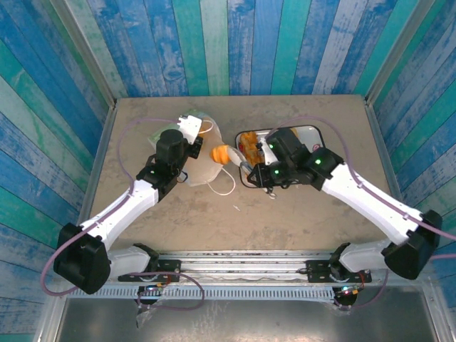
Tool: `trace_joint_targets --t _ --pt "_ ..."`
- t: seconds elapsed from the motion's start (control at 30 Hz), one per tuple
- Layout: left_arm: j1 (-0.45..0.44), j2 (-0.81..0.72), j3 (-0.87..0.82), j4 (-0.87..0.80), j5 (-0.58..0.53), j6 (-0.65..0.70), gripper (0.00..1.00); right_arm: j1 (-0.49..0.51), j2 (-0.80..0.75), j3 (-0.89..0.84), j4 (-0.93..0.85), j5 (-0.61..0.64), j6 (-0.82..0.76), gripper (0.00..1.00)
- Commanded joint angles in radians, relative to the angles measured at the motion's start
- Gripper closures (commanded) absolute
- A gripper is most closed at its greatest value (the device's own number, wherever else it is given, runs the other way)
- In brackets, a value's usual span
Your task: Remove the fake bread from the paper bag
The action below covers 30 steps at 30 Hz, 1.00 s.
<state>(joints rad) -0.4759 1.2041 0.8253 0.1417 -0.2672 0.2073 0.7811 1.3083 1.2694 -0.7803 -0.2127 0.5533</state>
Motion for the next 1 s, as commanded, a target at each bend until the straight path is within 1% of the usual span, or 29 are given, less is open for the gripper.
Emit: trace_joint_targets --t 0.0,0.13,0.23,0.37,0.4,0.53,0.67,0.73,0.97 --pt "0.000 0.011 0.025 0.045 -0.040 -0.017 1.00 0.003 -0.077 -0.015 -0.080 0.042 0.024 0.78" --pt "0.000 0.006 0.025 0.046 -0.031 -0.022 1.00 -0.011 -0.163 -0.035 -0.126 0.104 0.050 0.78" --pt "0.000 0.002 0.023 0.048 -0.022 -0.023 1.00 -0.062 -0.237 -0.090 -0.122 0.119 0.099 0.78" --pt "0.000 0.003 0.024 0.046 -0.016 -0.023 1.00 -0.181 -0.324 -0.176 -0.095 0.054 0.139 0.77" --pt "0.000 0.004 0.023 0.045 -0.013 -0.024 1.00 -0.234 -0.340 -0.191 -0.091 0.032 0.139 0.77" --pt "0.000 0.008 0.026 0.044 -0.002 -0.025 1.00 -0.387 -0.386 -0.244 -0.083 -0.050 0.128 0.76" --pt "0.000 0.007 0.026 0.045 0.002 -0.025 1.00 -0.539 -0.370 -0.273 -0.080 -0.164 0.067 0.75" --pt "0.000 0.005 0.028 0.043 0.006 -0.025 1.00 -0.596 -0.340 -0.283 -0.080 -0.213 0.034 0.75" --pt "0.000 0.002 0.033 0.039 0.019 -0.024 1.00 -0.718 -0.200 -0.294 -0.088 -0.380 -0.070 0.74"
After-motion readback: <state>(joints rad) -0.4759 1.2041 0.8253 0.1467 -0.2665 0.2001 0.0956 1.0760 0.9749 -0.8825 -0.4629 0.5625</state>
